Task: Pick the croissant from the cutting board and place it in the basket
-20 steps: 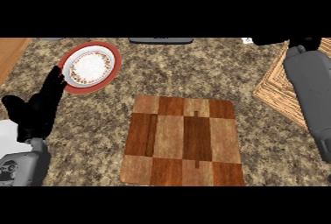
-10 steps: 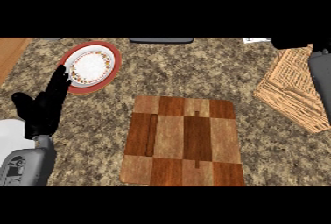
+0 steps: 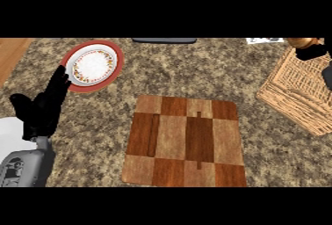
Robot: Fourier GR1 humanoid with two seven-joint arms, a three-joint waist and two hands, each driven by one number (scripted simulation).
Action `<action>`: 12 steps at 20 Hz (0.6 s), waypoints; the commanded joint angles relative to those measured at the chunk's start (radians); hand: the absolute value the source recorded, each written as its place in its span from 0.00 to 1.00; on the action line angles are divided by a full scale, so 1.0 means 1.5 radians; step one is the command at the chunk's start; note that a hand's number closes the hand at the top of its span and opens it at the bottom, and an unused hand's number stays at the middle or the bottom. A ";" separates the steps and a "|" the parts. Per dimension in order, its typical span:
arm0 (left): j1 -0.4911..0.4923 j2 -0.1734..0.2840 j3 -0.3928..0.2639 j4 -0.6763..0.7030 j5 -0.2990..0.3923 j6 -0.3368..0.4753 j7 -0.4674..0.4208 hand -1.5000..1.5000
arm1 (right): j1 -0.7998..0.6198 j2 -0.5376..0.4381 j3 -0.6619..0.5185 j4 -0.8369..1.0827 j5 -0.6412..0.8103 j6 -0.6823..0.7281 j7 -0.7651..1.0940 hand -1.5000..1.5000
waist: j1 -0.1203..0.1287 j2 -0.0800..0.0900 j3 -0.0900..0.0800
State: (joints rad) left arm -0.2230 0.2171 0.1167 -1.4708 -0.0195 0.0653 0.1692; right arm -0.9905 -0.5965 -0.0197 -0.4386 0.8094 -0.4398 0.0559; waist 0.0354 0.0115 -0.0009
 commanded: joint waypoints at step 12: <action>-0.020 -0.010 0.002 0.022 -0.012 0.010 -0.006 0.50 | -0.118 -0.014 0.043 0.170 0.118 0.039 0.044 1.00 | 0.000 0.001 0.001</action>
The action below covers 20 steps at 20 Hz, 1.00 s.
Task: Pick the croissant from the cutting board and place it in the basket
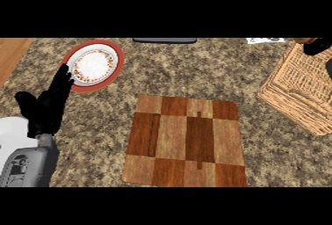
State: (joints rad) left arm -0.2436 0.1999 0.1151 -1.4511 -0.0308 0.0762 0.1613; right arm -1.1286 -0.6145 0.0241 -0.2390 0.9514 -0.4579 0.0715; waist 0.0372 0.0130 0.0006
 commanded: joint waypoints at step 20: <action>0.004 0.003 0.008 0.012 0.010 -0.024 -0.014 0.50 | 0.017 -0.001 0.013 0.103 0.045 0.046 0.020 1.00 | 0.009 0.006 0.001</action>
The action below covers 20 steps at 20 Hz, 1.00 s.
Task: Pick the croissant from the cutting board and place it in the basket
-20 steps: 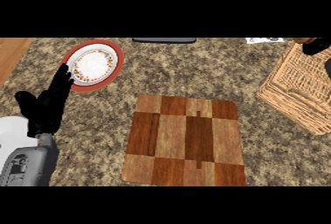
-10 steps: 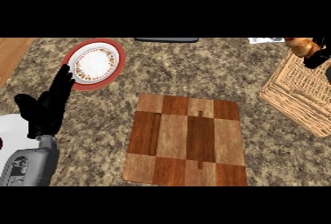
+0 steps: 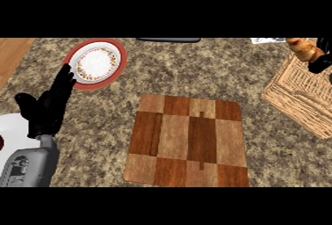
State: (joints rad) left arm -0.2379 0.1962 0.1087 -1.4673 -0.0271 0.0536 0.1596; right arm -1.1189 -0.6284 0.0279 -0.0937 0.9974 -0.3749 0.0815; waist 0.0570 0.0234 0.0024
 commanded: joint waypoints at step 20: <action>-0.014 -0.015 -0.014 0.003 -0.021 0.012 -0.009 0.50 | 0.040 -0.021 -0.011 0.029 0.000 0.044 -0.023 1.00 | 0.006 0.007 0.001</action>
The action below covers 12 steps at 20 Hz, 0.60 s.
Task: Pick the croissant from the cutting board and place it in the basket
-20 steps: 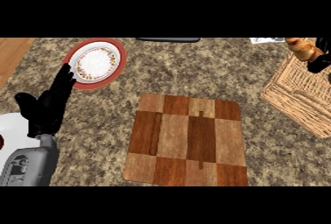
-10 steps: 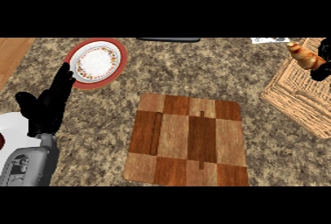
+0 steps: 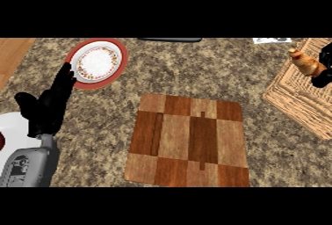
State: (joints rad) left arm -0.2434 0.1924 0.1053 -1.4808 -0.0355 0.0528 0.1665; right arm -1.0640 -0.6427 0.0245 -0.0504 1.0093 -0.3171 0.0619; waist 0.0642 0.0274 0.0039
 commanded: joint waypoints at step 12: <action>0.001 -0.017 -0.012 -0.004 -0.014 0.014 0.003 0.50 | 0.018 -0.002 -0.031 0.012 -0.032 0.047 0.084 0.00 | 0.002 0.001 0.000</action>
State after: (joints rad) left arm -0.2519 0.1893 0.1076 -1.4799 -0.0398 0.0580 0.1775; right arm -1.0544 -0.6421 -0.0046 -0.0292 0.9794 -0.2345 0.1590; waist 0.0646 0.0275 0.0033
